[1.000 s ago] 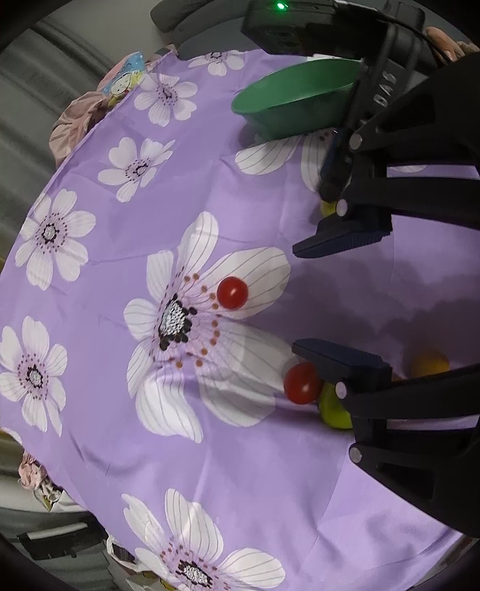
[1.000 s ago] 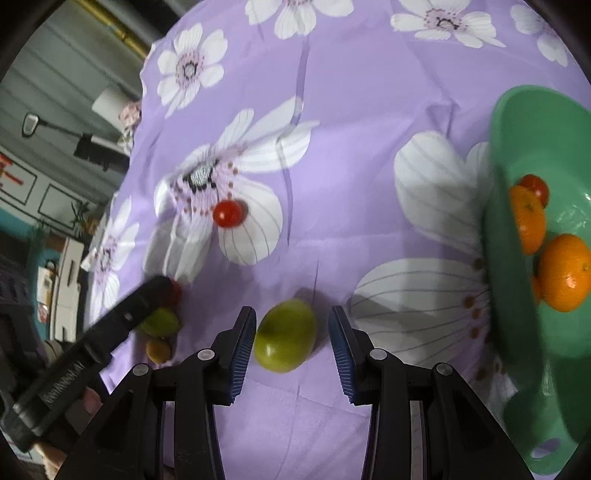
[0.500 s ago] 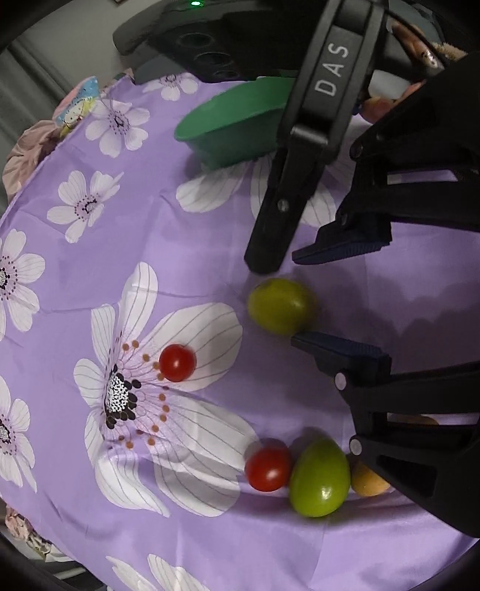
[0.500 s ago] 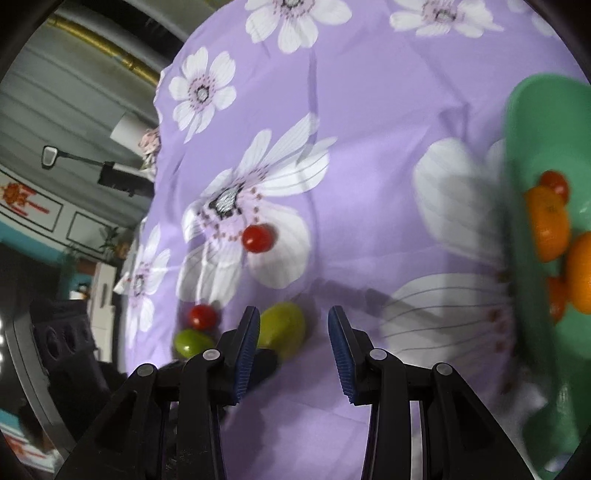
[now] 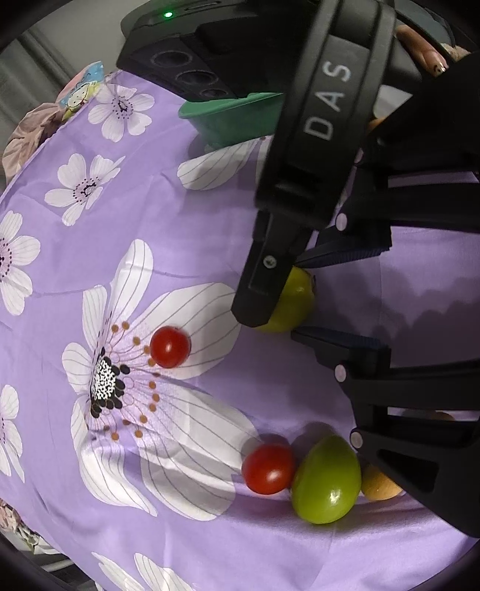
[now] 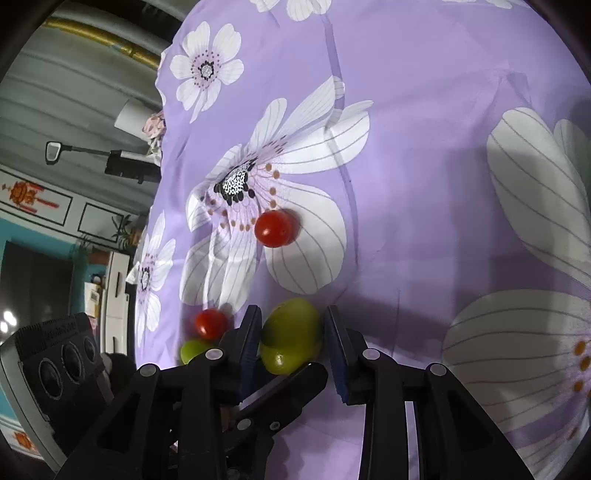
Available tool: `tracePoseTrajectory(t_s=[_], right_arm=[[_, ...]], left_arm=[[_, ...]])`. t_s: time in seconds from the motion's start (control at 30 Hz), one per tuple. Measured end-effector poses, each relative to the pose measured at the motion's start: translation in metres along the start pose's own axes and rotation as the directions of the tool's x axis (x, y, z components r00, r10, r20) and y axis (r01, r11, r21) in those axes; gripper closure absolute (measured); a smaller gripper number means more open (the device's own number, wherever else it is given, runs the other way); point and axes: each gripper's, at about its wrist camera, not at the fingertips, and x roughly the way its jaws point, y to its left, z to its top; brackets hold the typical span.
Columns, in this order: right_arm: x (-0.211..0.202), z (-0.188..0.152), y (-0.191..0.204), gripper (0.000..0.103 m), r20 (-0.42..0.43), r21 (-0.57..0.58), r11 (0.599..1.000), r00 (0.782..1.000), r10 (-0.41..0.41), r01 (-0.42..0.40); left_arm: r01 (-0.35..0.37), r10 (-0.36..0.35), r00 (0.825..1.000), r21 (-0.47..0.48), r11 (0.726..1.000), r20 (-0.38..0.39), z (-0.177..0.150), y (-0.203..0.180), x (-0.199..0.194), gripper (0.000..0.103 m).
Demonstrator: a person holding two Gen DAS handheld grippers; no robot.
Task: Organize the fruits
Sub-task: 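Lift and carry the green lime with the right gripper over the bowl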
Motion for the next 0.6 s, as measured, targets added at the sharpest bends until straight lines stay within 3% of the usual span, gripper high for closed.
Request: tracePoseTrajectory(t_s=[0.37, 0.6], right_arm=[[0.004, 0.000, 0.001, 0.068, -0.003, -0.035, 0.999, 1.000, 0.013, -0.013], [-0.011, -0.005, 0.010, 0.068, 0.055, -0.078, 0.997, 0.998, 0.008, -0.004]], left_arm=[[-0.016, 0.016, 1.000, 0.009, 1.000, 0.022, 0.001, 0.001, 0.000, 0.070], [0.001, -0.004, 0.997, 0.040, 0.999, 0.076, 0.000, -0.005, -0.012, 0.070]])
